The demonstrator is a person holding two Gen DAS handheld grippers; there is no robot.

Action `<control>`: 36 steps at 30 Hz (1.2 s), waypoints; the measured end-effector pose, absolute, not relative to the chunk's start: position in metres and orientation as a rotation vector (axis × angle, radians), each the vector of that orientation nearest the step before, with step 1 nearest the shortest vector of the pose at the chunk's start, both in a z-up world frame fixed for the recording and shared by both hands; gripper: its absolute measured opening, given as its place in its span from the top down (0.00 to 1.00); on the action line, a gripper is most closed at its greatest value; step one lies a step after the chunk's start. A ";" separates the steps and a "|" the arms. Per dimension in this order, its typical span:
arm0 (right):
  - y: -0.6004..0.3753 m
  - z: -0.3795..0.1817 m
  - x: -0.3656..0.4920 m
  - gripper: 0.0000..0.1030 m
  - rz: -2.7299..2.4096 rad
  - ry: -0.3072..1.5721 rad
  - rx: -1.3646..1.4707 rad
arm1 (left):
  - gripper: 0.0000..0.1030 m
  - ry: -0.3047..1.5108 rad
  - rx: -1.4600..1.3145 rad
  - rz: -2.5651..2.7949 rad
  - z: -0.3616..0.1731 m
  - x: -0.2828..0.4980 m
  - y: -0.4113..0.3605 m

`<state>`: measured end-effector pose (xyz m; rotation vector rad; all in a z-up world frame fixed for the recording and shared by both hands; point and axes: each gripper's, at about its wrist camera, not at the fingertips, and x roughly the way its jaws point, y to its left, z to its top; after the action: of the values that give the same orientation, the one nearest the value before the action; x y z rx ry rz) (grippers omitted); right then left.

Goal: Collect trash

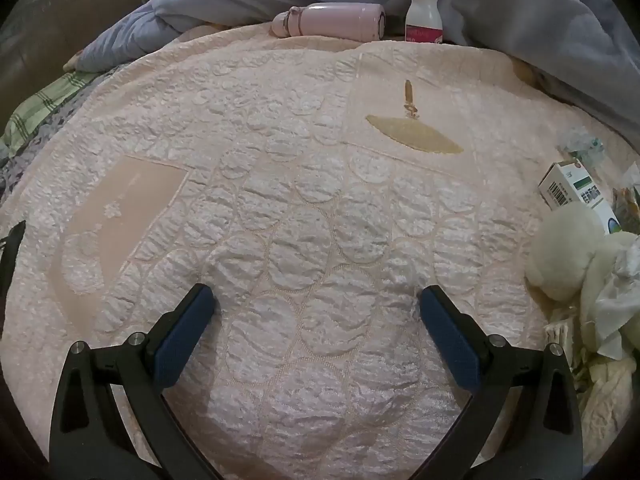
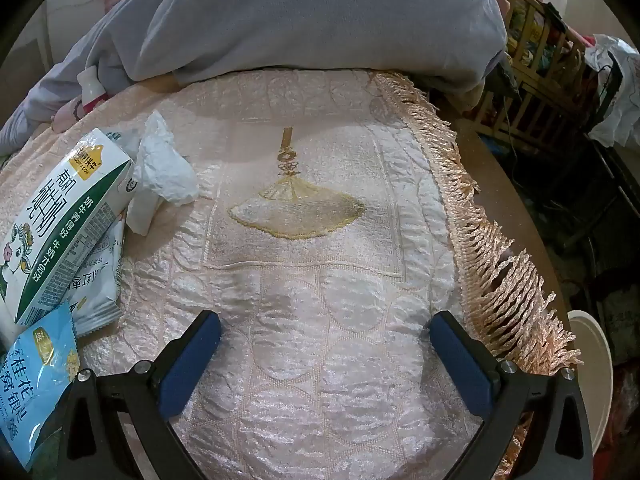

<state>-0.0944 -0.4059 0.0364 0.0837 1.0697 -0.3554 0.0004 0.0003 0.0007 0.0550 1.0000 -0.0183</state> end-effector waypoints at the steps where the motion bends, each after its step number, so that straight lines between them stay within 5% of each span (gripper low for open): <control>1: -0.406 0.036 -0.094 0.00 -0.356 1.070 0.083 | 0.00 1.010 0.053 -0.019 0.002 0.001 0.001; 25: -0.403 0.048 -0.104 0.00 -0.276 1.151 0.096 | 0.01 0.672 0.018 -0.114 0.180 -0.154 0.007; 36: -0.353 0.135 -0.196 0.00 -0.276 0.860 0.142 | 0.01 0.602 0.022 -0.142 0.200 -0.177 -0.030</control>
<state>-0.1962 -0.3531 0.1352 0.1420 0.8600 -0.2755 -0.1771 -0.0295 0.2001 0.0224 0.6016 -0.1419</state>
